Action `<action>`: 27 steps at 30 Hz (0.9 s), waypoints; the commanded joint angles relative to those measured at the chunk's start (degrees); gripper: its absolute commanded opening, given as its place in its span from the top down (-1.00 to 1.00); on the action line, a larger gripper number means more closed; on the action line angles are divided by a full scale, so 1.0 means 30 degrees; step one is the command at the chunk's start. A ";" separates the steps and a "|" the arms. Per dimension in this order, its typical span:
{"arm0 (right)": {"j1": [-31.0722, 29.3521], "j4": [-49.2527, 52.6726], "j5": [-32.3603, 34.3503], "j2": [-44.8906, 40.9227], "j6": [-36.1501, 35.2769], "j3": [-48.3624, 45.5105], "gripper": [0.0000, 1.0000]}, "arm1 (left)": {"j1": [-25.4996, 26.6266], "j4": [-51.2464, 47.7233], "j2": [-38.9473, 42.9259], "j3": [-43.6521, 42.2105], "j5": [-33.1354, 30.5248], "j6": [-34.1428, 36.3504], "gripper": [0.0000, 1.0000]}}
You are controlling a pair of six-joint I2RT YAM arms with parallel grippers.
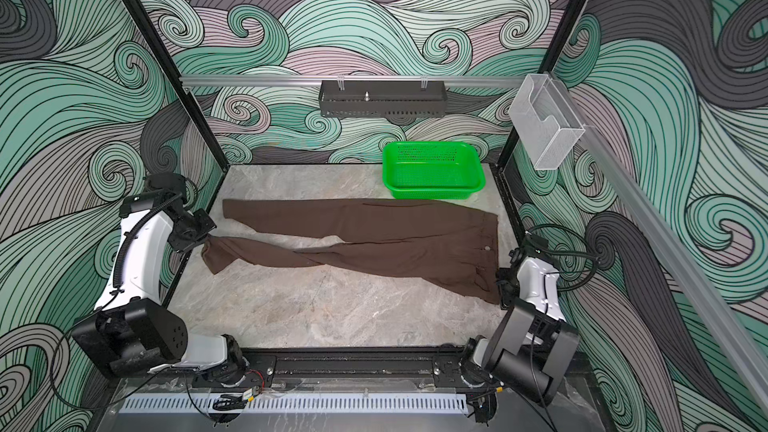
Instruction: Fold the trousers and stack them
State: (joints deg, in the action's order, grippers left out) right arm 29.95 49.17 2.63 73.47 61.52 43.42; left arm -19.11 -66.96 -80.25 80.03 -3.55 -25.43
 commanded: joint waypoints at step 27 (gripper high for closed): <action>0.0061 -0.2240 -0.0293 0.2823 0.2381 -0.0692 1.00 | -0.1550 -0.1093 -0.0292 0.1540 0.0242 0.0122 1.00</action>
State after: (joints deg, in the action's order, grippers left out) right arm 27.18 41.34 -0.51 82.50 69.43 41.04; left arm -22.06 -68.23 -80.90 81.36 -2.15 -25.41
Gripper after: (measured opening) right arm 0.071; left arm 0.057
